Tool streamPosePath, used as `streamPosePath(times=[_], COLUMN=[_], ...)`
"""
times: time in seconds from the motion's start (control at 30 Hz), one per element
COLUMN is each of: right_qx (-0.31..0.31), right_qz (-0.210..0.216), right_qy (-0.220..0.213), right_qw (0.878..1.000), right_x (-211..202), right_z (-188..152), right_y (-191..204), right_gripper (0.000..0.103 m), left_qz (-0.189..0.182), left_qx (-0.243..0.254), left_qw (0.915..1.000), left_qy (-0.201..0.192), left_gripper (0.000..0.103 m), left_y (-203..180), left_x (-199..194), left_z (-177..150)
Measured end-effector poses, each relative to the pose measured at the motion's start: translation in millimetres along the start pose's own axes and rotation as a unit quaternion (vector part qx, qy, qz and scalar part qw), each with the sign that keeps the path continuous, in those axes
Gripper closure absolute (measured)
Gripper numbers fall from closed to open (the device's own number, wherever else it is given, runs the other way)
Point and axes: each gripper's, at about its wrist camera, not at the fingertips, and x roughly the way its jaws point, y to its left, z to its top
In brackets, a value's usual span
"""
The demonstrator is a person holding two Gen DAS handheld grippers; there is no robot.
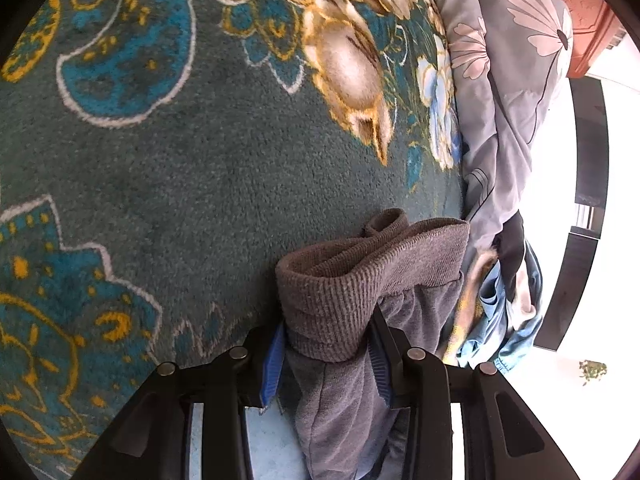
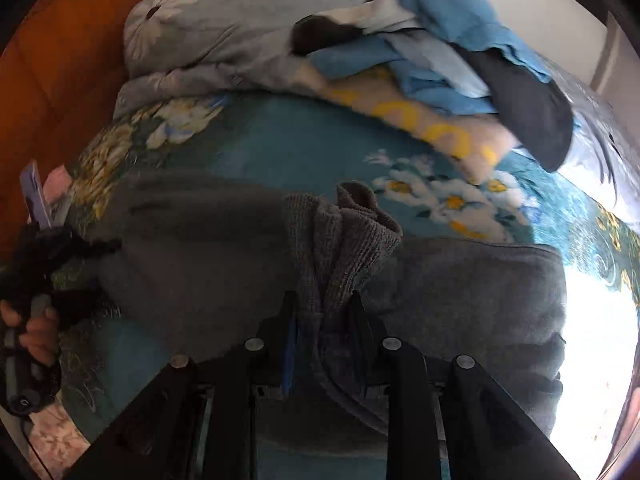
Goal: Fold clothes
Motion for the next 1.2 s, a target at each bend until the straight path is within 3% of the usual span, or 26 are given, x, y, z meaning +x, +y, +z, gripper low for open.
streamPosePath(times=[0.1, 0.17, 0.33, 0.43, 0.5, 0.63, 0.77, 0.83, 0.9, 1.03, 1.1, 1.2], right_qx=[-0.044, -0.051, -0.018, 0.002, 0.016, 0.042, 0.1, 0.137, 0.17, 0.213, 0.222, 0.237], right_qz=[-0.003, 0.02, 0.023, 0.024, 0.025, 0.027, 0.009, 0.003, 0.004, 0.011, 0.015, 0.02], right_qy=[0.02, 0.029, 0.014, 0.005, -0.001, -0.012, -0.017, -0.022, -0.027, -0.037, -0.039, -0.043], right_qw=[0.999, 0.998, 0.999, 1.0, 1.0, 0.999, 0.995, 0.99, 0.985, 0.976, 0.974, 0.97], right_x=[15.4, 18.2, -12.4, -30.8, -43.0, -67.5, -87.0, -95.5, -102.1, -111.9, -113.6, -116.1], right_z=[-8.5, -12.5, -21.8, -27.4, -31.1, -38.5, -54.7, -65.8, -76.3, -94.9, -100.9, -110.0], right_y=[21.1, 23.4, -14.0, -36.4, -51.3, -81.3, -126.5, -149.0, -168.3, -195.3, -204.1, -217.3], right_gripper=[0.074, 0.074, 0.071, 0.061, 0.06, 0.06, 0.06, 0.06, 0.06, 0.06, 0.06, 0.06], left_qz=[-0.002, -0.001, 0.005, 0.016, 0.029, 0.05, 0.063, 0.067, 0.07, 0.059, 0.052, 0.062], left_qx=[0.0, 0.002, 0.002, 0.009, 0.018, 0.064, 0.154, 0.232, 0.313, 0.461, 0.509, 0.584], left_qw=[1.0, 1.0, 1.0, 0.9998, 0.9992, 0.9953, 0.9824, 0.9652, 0.9408, 0.8791, 0.8538, 0.8063], left_qy=[0.003, 0.003, -0.001, -0.011, -0.022, -0.053, -0.086, -0.1, -0.11, -0.106, -0.095, -0.068], left_gripper=[0.062, 0.062, 0.062, 0.063, 0.068, 0.083, 0.084, 0.084, 0.084, 0.084, 0.084, 0.084], left_y=[0.0, -0.8, -7.3, -12.3, -17.6, -39.3, -85.9, -128.2, -165.3, -235.2, -269.6, -287.3], left_x=[1.9, 2.1, 13.7, 13.4, 13.0, 5.1, -13.5, -20.7, -31.0, -45.1, -19.1, 12.9], left_z=[3.0, 4.1, 15.1, 13.3, 11.5, 1.7, -21.7, -42.5, -72.0, -151.7, -189.6, -254.4])
